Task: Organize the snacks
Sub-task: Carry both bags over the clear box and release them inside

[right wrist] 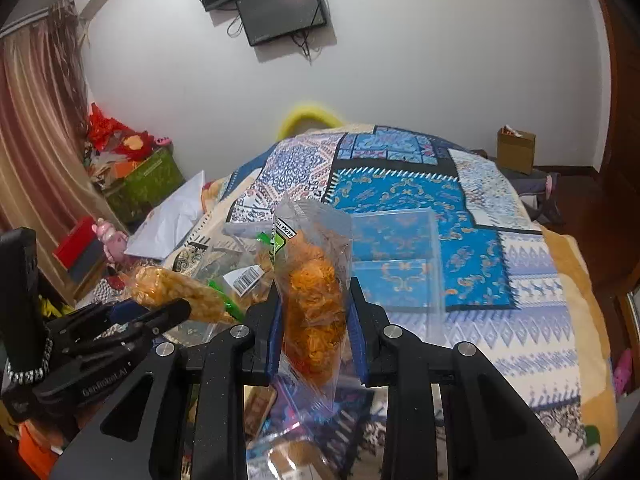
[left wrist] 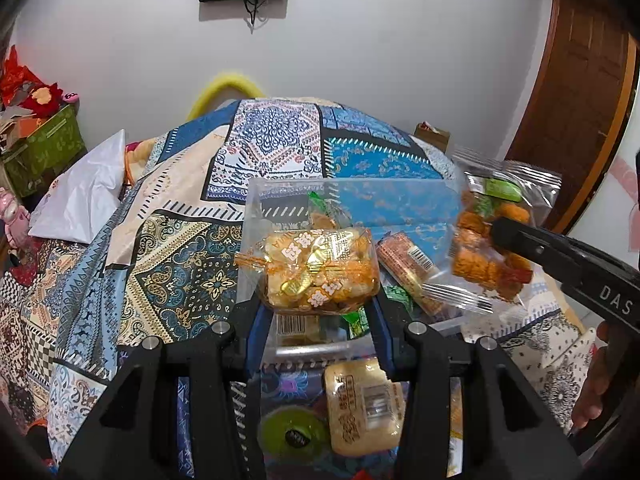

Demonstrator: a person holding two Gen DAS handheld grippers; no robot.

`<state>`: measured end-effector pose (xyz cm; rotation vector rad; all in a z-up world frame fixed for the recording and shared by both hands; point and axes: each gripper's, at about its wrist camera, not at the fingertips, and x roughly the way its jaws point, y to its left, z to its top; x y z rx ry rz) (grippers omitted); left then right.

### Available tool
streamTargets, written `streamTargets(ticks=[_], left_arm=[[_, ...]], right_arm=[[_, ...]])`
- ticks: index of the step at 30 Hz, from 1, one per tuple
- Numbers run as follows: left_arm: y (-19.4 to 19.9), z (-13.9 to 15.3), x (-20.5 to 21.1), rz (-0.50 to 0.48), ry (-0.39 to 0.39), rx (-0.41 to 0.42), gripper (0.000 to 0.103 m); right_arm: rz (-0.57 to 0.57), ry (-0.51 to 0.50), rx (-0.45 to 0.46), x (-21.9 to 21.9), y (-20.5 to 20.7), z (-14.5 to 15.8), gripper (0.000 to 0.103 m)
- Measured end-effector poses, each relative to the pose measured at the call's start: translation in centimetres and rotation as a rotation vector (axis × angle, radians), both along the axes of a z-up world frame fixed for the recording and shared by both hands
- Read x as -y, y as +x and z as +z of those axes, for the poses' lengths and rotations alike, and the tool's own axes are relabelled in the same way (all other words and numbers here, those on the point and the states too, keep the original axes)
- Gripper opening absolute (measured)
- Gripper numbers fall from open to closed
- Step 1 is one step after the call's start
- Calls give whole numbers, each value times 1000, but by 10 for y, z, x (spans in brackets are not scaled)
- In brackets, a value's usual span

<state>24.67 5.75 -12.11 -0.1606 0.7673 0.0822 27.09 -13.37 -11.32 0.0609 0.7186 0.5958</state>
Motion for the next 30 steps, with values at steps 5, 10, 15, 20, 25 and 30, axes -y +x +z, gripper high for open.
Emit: streamTargets(ticks=[5, 10, 15, 20, 25, 30], left_arm=[[9, -11, 2, -7, 13, -19, 45], [12, -16, 2, -22, 8, -31, 45], [13, -23, 2, -24, 2, -54, 45], [15, -30, -3, -3, -24, -87, 45], [16, -33, -8, 19, -28, -115, 48], [4, -21, -15, 33, -63, -86, 56]], right_arm=[[31, -30, -52, -15, 14, -15, 26], [51, -52, -87, -23, 18, -25, 26], [55, -73, -111, -27, 23, -31, 26], [62, -131, -140, -37, 27, -42, 28], [53, -168, -151, -36, 26, -44, 36], [51, -199, -119, -32, 16, -35, 48]])
